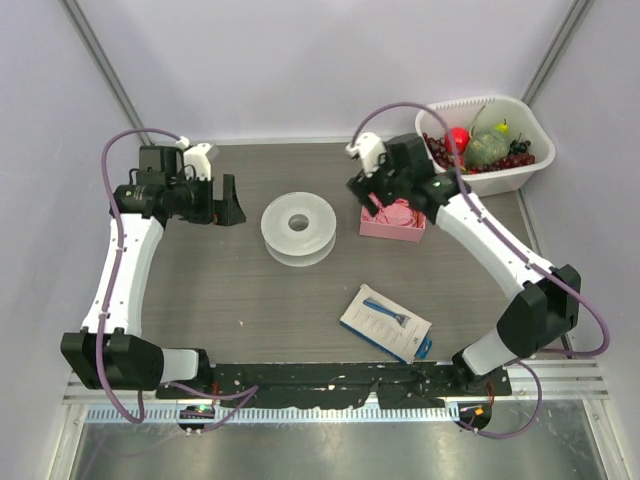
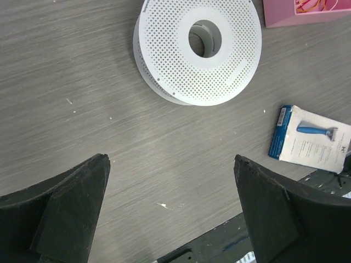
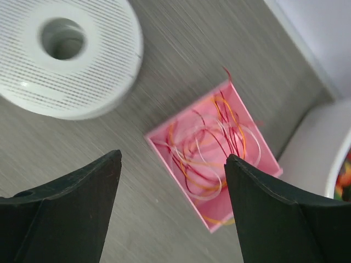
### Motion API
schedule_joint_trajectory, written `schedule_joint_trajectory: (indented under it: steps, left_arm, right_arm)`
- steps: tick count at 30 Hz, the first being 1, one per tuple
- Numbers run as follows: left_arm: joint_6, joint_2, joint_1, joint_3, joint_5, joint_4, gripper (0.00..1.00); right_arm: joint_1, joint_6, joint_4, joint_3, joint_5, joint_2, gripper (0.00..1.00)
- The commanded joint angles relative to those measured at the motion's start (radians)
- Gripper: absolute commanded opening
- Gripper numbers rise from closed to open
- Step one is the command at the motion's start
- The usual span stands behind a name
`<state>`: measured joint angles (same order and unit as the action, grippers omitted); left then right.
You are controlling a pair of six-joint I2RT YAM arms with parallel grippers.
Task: Wrap the cables
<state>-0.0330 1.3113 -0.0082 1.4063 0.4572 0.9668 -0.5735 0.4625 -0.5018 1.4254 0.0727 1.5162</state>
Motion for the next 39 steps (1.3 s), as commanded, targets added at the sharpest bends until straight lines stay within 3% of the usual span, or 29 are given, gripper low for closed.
schedule_joint_trajectory:
  steps: [1, 6, 17, 27, 34, 39]
  left_arm:
    - [0.103, 0.02, -0.059, 0.057, -0.086, 0.024, 1.0]
    - [0.075, 0.046, -0.081, 0.06, -0.083, -0.002, 1.0]
    - [0.041, 0.039, -0.09, 0.014, -0.06, -0.053, 1.0]
    - [0.051, 0.034, -0.09, -0.01, -0.006, -0.056, 1.0]
    - [0.045, 0.058, -0.088, 0.01, 0.014, -0.059, 1.0]
    - [0.047, 0.059, -0.09, 0.007, 0.028, -0.056, 1.0]
  right_arm:
    - [0.181, -0.169, -0.153, 0.073, 0.108, 0.009, 0.79]
    - [0.319, -0.336, -0.146, 0.087, 0.102, 0.074, 0.75]
    - [0.33, -0.49, -0.021, 0.118, 0.121, 0.248, 0.66]
    - [0.374, -0.292, -0.053, 0.05, 0.085, 0.208, 0.65]
    - [0.382, -0.246, -0.103, 0.09, 0.093, 0.236, 0.65]
    - [0.396, -0.229, -0.136, 0.119, 0.182, 0.26, 0.65]
